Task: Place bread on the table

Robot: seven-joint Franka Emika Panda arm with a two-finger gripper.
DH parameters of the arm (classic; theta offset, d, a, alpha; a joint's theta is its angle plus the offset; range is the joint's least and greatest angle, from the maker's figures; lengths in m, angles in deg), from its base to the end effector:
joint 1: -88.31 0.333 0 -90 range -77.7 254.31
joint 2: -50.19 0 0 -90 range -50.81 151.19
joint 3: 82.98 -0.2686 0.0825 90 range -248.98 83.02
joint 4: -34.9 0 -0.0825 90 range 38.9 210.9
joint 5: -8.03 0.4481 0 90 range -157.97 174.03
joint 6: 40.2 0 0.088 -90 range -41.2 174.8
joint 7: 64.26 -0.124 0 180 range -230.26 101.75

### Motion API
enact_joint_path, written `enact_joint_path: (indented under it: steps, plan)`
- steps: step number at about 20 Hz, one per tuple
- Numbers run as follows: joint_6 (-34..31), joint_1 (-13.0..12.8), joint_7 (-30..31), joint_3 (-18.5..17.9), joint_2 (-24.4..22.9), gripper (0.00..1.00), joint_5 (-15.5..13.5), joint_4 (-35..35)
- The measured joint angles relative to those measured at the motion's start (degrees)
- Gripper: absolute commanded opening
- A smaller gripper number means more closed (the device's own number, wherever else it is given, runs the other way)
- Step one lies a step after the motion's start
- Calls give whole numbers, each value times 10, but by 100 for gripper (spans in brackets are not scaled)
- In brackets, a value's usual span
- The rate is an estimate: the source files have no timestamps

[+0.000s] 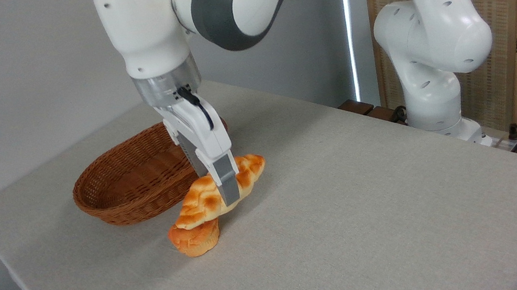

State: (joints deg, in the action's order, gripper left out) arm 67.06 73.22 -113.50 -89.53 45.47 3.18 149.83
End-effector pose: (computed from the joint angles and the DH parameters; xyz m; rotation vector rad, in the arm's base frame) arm 0.5831 -0.0950 0.4018 2.6804 -1.4329 -0.0270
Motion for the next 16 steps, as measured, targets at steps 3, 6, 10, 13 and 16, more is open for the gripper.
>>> enact_joint_path:
  steps: [3,6,10,13,16]
  plan:
    - [-1,0,0,0,-1,100,0,-1]
    - [-1,0,0,0,-1,100,0,-1]
    - [2,0,1,0,-2,100,0,-9]
    - [3,0,18,0,-2,100,-5,-39]
    - [4,-2,42,14,-1,100,-6,-68]
